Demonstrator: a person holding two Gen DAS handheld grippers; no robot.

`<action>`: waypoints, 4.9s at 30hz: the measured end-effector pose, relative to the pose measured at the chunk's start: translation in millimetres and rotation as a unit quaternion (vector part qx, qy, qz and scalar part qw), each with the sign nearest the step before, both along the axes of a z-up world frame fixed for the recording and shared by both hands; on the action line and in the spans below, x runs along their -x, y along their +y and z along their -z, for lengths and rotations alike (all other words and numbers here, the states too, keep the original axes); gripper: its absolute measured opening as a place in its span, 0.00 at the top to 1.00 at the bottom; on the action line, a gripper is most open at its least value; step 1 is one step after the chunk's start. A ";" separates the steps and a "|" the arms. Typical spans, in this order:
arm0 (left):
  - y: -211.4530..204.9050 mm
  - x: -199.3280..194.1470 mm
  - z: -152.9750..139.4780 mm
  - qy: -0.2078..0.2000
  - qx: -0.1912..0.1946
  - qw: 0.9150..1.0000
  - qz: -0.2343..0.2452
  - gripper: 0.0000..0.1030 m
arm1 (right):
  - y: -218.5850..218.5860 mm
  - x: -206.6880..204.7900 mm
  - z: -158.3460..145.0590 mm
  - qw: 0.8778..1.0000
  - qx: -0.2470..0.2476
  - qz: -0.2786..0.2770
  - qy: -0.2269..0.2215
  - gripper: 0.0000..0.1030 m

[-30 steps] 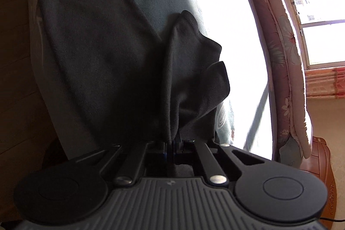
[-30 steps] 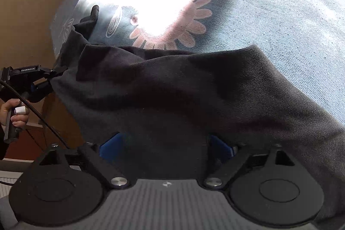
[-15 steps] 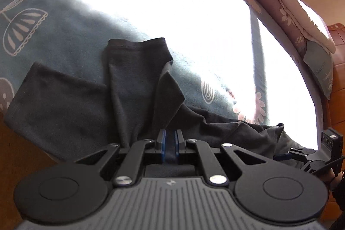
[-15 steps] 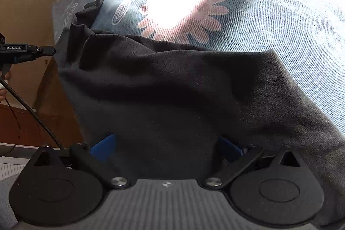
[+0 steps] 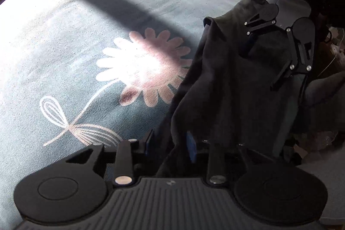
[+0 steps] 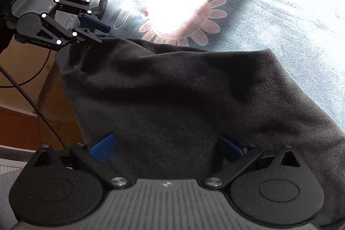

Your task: Fold clothes

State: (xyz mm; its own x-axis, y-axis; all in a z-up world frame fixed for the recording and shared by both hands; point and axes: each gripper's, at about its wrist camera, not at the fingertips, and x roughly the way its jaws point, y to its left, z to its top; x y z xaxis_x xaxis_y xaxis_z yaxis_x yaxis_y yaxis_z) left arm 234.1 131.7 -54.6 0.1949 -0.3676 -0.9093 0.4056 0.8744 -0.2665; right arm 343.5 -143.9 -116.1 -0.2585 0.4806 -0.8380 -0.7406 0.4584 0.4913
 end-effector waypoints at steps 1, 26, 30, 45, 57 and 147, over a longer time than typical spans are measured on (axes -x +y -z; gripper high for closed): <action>-0.1 -2.0 4.8 0.016 0.010 1.000 0.006 0.70 | 0.2 0.8 0.3 1.000 -0.001 0.000 -0.002 0.00; 16.0 14.8 10.5 0.011 0.149 0.960 -0.235 0.72 | 70.6 10.5 -2.5 0.974 -0.019 -0.104 -0.200 0.03; 16.6 12.4 28.5 0.030 0.139 0.954 -0.265 0.75 | 67.7 9.1 -10.2 0.974 -0.019 -0.098 -0.201 0.04; -25.4 9.5 13.1 0.013 0.070 0.988 -0.138 0.60 | 7.6 33.0 -7.7 0.968 0.052 -0.046 -0.241 0.01; -52.1 -1.1 25.6 0.044 0.051 0.997 -0.040 0.50 | -35.9 29.6 7.3 0.960 0.101 0.086 -0.248 0.00; -137.1 109.9 36.5 -0.143 0.107 0.936 -0.304 0.15 | -112.5 101.5 2.0 0.879 -0.055 0.372 -0.293 0.00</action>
